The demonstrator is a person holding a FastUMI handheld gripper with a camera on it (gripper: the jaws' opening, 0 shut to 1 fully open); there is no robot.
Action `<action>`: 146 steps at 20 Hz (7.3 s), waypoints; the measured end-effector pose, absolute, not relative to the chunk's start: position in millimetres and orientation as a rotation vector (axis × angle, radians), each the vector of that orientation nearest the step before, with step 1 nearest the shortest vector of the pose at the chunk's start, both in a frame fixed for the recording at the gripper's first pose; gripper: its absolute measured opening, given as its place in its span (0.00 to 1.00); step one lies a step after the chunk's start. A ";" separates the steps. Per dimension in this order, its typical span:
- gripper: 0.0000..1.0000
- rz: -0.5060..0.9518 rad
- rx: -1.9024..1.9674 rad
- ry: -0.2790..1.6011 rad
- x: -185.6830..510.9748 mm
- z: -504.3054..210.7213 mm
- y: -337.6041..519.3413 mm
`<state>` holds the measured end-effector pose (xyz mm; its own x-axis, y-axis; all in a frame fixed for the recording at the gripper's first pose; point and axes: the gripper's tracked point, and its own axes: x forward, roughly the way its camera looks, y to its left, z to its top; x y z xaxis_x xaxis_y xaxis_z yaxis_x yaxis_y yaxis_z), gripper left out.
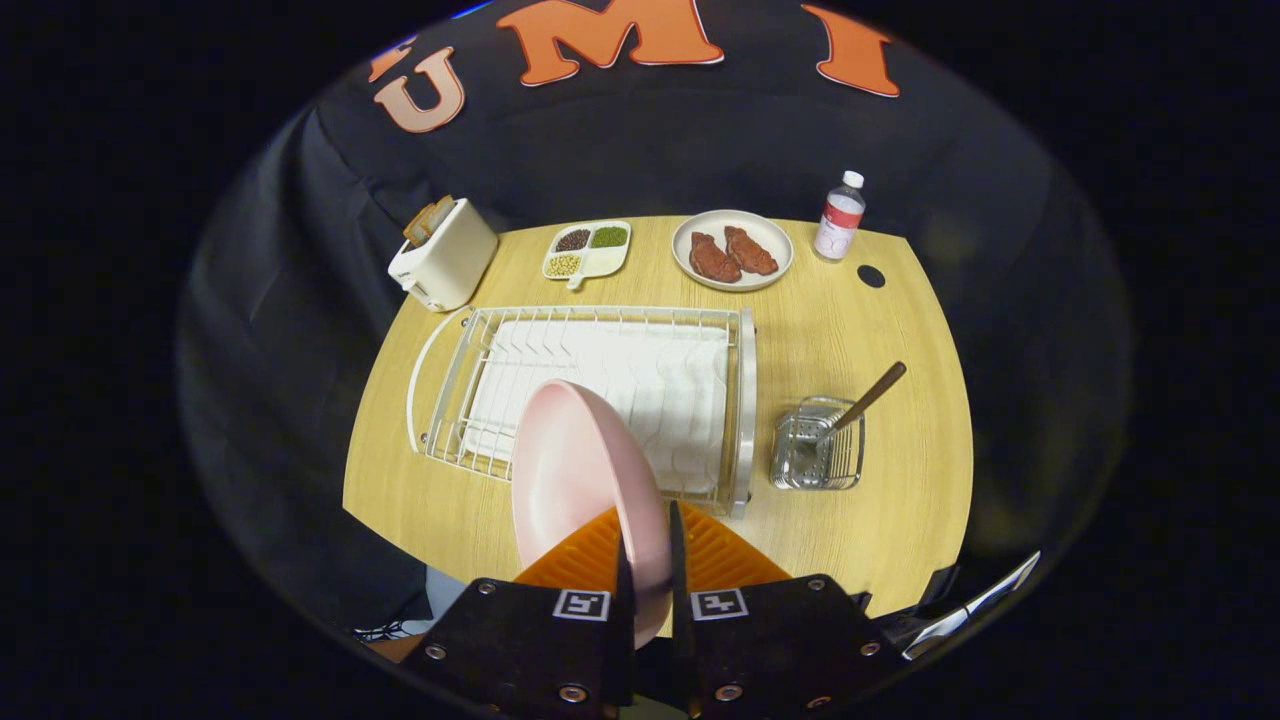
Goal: Take the plate from the dish rack, then take the spoon from the basket and place it into the plate.
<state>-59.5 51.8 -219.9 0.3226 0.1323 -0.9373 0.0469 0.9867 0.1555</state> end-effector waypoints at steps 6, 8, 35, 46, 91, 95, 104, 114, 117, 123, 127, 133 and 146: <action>0.15 0.067 0.312 1.293 -112.9 -259.6 53.5; 0.15 0.045 0.296 1.296 -122.2 -274.4 48.5; 0.36 0.001 0.387 1.206 -145.3 -349.5 42.5; 0.91 -0.064 0.224 0.787 -82.4 -271.6 -45.3; 0.10 -0.118 0.298 0.483 43.5 -255.0 -124.2; 0.10 -0.087 0.254 0.418 32.2 -211.6 -105.0; 0.10 0.045 0.242 0.428 -8.5 -191.1 -19.0; 0.10 0.202 0.257 0.555 -56.6 -242.5 93.6; 0.10 0.210 0.279 0.590 -63.2 -261.1 112.0; 0.10 0.209 0.349 0.640 -70.3 -287.8 135.9; 0.10 0.186 0.344 0.666 -74.8 -303.1 134.9; 0.10 0.167 0.356 0.684 -90.5 -314.1 131.3; 0.79 0.032 0.197 0.652 -89.0 -297.0 69.6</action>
